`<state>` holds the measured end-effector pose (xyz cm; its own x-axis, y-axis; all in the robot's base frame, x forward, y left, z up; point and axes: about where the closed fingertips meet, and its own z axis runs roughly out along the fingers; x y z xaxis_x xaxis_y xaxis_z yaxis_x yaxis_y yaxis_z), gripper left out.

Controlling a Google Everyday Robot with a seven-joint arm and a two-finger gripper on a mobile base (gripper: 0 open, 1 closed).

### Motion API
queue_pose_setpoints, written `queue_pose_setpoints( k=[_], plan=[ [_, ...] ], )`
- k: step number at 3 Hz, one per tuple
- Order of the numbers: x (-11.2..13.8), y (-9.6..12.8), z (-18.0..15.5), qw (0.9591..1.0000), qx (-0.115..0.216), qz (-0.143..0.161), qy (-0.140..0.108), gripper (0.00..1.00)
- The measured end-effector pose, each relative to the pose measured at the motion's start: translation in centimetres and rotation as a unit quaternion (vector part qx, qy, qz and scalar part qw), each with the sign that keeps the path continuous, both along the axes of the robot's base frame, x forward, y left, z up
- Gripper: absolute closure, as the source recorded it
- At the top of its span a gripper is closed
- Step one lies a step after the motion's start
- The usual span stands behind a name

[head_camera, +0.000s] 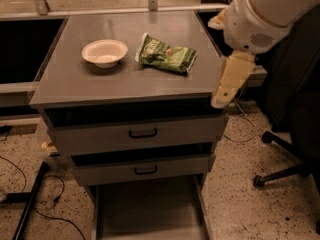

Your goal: Place green jalapeno chip bag into bottom drawer

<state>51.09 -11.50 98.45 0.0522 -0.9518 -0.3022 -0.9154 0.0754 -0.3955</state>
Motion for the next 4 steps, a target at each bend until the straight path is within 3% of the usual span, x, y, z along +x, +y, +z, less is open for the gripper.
queue_pose_setpoints(
  k=[1,2,3,4],
  plan=[
    [2.7,2.9,1.2,0.9982,0.043,0.039,-0.014,0.00],
    [6.5,5.2,2.2,0.9932,0.100,0.055,-0.025,0.00],
    [11.0,6.6,1.7,0.9897,0.134,0.042,-0.032,0.00],
    [11.1,6.6,1.7,0.9897,0.134,0.042,-0.032,0.00]
  ],
)
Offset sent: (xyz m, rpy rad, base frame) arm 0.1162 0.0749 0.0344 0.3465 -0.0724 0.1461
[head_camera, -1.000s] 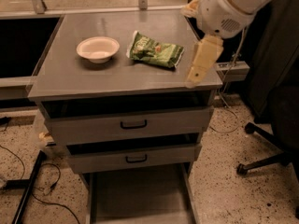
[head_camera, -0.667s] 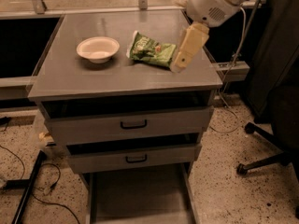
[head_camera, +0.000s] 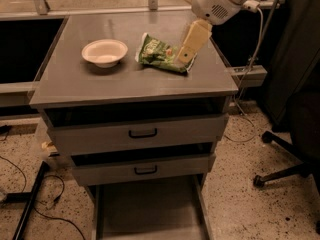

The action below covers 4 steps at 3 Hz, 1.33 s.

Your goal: Place green jalapeno chip bag into bottom drawer

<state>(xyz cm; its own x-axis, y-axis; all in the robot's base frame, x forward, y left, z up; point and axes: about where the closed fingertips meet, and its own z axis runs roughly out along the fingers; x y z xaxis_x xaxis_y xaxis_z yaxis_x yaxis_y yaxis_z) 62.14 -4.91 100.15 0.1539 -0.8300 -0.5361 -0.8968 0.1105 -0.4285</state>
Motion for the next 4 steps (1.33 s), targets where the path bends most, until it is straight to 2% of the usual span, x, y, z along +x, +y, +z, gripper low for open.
queue_pose_setpoints(
  k=[1,2,4],
  plan=[
    [1.6,0.6,-1.4,1.0000,0.007,-0.002,0.000,0.00],
    [6.0,0.8,-3.2,0.9991,0.033,-0.023,-0.012,0.00],
    [14.7,1.1,-6.5,0.9940,0.082,-0.066,-0.031,0.00]
  ],
)
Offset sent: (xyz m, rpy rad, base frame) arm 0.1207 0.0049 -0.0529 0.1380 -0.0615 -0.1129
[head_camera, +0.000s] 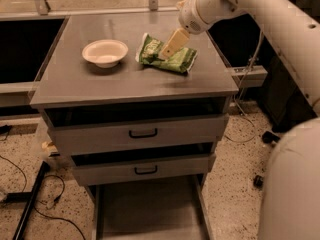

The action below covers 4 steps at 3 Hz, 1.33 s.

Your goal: Place green jalapeno chip bag into bottom drawer

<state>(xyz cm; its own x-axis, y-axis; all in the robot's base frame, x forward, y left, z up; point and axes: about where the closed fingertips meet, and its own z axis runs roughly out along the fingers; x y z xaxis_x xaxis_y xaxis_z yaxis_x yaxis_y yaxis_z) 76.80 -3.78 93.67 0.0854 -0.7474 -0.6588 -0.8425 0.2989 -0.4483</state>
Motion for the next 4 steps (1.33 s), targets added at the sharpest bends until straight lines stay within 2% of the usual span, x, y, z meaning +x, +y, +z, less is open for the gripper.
queue_pose_setpoints(
  k=[1,2,4],
  plan=[
    [1.6,-0.5,-2.3,0.9997,0.007,-0.013,0.019,0.00],
    [1.6,-1.5,-4.7,0.9981,0.018,-0.027,0.053,0.00],
    [1.8,-0.7,-8.0,0.9948,0.029,-0.017,0.096,0.00]
  ],
)
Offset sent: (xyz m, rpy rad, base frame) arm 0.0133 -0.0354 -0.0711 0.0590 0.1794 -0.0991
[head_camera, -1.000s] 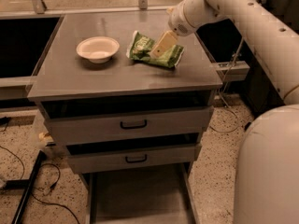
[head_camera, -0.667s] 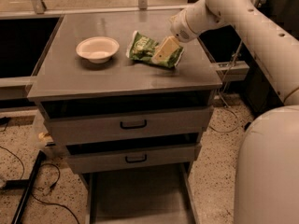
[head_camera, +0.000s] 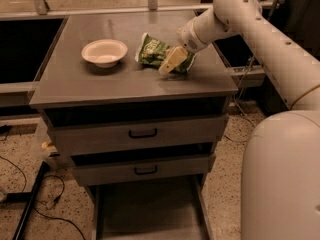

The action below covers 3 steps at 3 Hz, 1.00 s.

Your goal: Place green jalapeno chip bag into bottom drawer

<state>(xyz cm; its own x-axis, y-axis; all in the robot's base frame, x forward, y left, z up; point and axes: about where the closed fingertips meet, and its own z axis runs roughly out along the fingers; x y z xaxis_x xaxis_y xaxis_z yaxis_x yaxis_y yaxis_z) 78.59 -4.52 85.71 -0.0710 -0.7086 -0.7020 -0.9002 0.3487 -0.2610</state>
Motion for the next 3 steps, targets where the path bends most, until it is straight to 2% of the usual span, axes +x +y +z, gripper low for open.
queue_pose_setpoints(
  k=[1,3],
  plan=[
    [0.00,0.01,-0.02,1.0000,0.000,0.000,0.000,0.00],
    [0.00,0.01,-0.02,1.0000,0.000,0.000,0.000,0.41]
  ],
)
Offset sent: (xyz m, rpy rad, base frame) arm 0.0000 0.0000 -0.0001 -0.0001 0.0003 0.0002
